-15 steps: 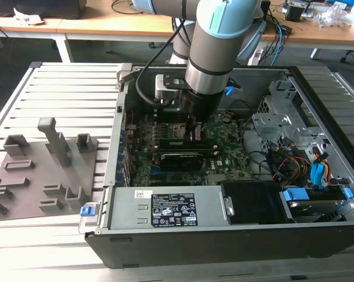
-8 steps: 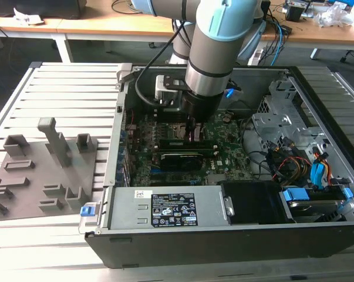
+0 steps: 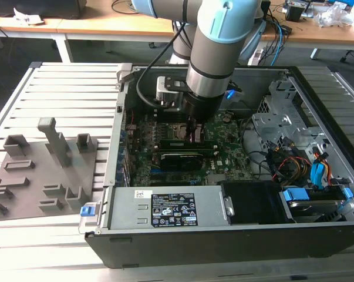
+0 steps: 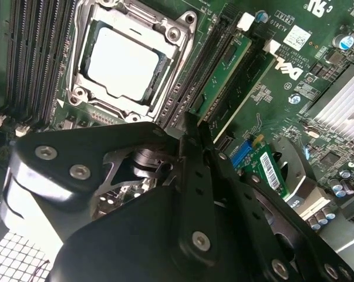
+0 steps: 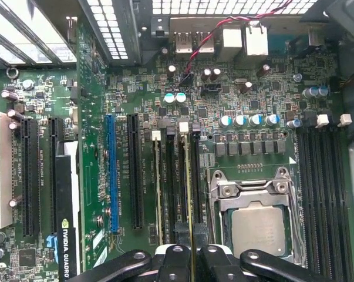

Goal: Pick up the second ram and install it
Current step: 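Insert the second ram into the second slot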

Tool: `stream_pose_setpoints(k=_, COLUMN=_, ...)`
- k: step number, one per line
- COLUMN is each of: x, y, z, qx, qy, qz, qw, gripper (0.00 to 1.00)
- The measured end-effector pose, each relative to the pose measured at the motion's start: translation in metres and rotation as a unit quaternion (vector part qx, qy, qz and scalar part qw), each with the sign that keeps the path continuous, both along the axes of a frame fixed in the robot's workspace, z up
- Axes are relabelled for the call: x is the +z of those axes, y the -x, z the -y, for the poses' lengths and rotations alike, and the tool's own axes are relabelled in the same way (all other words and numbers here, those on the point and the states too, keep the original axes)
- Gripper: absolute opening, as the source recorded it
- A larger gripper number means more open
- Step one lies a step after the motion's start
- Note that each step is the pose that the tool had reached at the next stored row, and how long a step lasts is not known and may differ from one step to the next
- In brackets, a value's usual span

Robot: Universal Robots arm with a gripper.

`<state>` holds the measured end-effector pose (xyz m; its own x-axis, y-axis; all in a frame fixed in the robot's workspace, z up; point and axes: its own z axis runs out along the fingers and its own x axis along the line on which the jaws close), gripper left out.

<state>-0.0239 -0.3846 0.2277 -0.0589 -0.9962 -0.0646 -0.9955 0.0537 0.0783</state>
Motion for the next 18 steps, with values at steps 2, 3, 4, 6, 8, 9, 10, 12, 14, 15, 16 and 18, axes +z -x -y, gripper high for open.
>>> stream_pose_setpoints(k=2, x=-0.0001, y=-0.0001, z=0.0006, qx=0.000, qy=-0.0002, qz=0.0001, qw=1.0000, gripper=0.14)
stream_pose_setpoints(k=3, x=-0.0001, y=0.0000, z=0.0008, qx=0.000, qy=-0.0001, qz=0.0000, qw=1.0000, gripper=0.14)
stream_pose_setpoints(k=4, x=-0.0012, y=0.0000, z=0.0010, qx=0.000, qy=0.0000, qz=-0.0001, qw=1.0000, gripper=0.14)
stream_pose_setpoints(k=6, x=-0.0027, y=-0.0001, z=0.0009, qx=0.000, qy=0.0000, qz=0.0000, qw=1.0000, gripper=0.14)
stream_pose_setpoints(k=8, x=-0.0033, y=-0.0001, z=0.0007, qx=0.000, qy=0.0001, qz=-0.0001, qw=1.0000, gripper=0.14)
stream_pose_setpoints(k=9, x=-0.0035, y=-0.0001, z=0.0006, qx=0.000, qy=0.0001, qz=0.0000, qw=1.0000, gripper=0.14)
stream_pose_setpoints(k=10, x=-0.0038, y=0.0000, z=0.0006, qx=0.000, qy=-0.0001, qz=0.0000, qw=1.0000, gripper=0.14)
stream_pose_setpoints(k=12, x=-0.0047, y=0.0000, z=0.0006, qx=0.000, qy=0.0000, qz=0.0000, qw=1.0000, gripper=0.14)
stream_pose_setpoints(k=14, x=-0.0051, y=-0.0004, z=0.0004, qx=0.000, qy=-0.0003, qz=0.0009, qw=1.0000, gripper=0.14)
stream_pose_setpoints(k=15, x=-0.0051, y=-0.0002, z=0.0004, qx=0.000, qy=-0.0004, qz=0.0001, qw=1.0000, gripper=0.15)
stream_pose_setpoints(k=16, x=-0.0050, y=-0.0002, z=0.0005, qx=0.000, qy=-0.0002, qz=0.0001, qw=1.0000, gripper=0.15)
stream_pose_setpoints(k=18, x=-0.0039, y=0.0000, z=0.0006, qx=0.000, qy=0.0001, qz=0.0000, qw=1.0000, gripper=0.21)
